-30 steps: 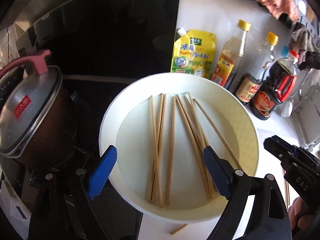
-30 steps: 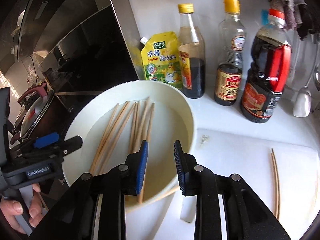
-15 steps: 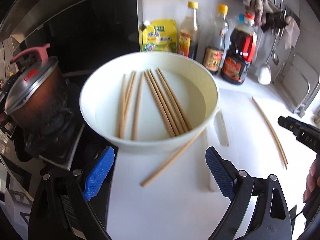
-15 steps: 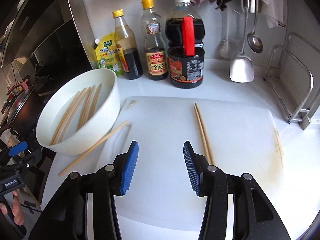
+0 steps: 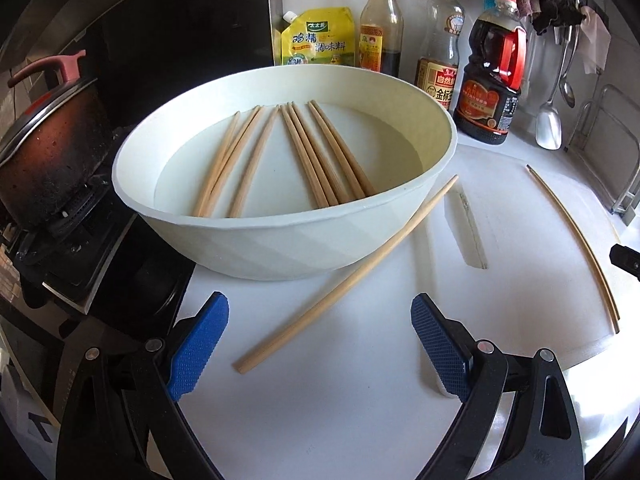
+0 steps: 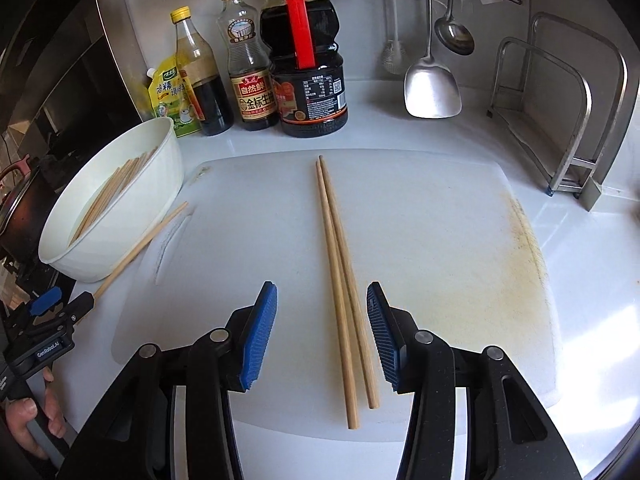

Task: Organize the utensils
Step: 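Move both grippers back over the last chopsticks on the board, then lower both open grippers around the last pair of chopsticks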

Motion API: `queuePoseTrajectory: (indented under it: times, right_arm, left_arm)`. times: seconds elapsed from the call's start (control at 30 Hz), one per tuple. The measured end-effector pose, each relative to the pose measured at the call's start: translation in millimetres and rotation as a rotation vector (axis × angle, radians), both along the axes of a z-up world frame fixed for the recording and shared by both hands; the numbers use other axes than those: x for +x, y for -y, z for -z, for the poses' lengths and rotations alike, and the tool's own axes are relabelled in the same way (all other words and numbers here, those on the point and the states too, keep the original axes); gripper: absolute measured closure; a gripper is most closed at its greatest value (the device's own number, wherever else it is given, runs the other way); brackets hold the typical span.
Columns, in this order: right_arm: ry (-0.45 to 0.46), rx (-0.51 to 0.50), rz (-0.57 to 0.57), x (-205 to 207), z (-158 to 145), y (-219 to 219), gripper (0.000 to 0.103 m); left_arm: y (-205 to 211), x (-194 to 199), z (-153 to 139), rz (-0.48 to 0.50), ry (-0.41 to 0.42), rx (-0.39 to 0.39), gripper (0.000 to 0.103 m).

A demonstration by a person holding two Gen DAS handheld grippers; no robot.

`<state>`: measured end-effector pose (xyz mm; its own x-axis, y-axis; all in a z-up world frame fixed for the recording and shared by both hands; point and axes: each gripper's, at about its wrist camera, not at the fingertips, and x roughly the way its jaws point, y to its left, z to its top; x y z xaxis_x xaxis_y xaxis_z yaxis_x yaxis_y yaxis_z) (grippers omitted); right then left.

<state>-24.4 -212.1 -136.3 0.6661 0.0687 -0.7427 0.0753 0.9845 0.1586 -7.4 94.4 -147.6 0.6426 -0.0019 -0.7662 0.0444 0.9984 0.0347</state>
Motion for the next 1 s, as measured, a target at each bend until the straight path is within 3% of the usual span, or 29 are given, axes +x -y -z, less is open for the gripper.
queuePoseTrajectory:
  times: [0.43, 1.0]
  right_arm:
    - [0.008, -0.017, 0.037, 4, 13, 10, 0.056]
    - [-0.027, -0.092, -0.004, 27, 24, 5, 0.052]
  left_arm:
    - [12, 19, 23, 0.023, -0.038, 0.02, 0.012]
    - [21, 27, 23, 0.037, -0.05, 0.027, 0.013]
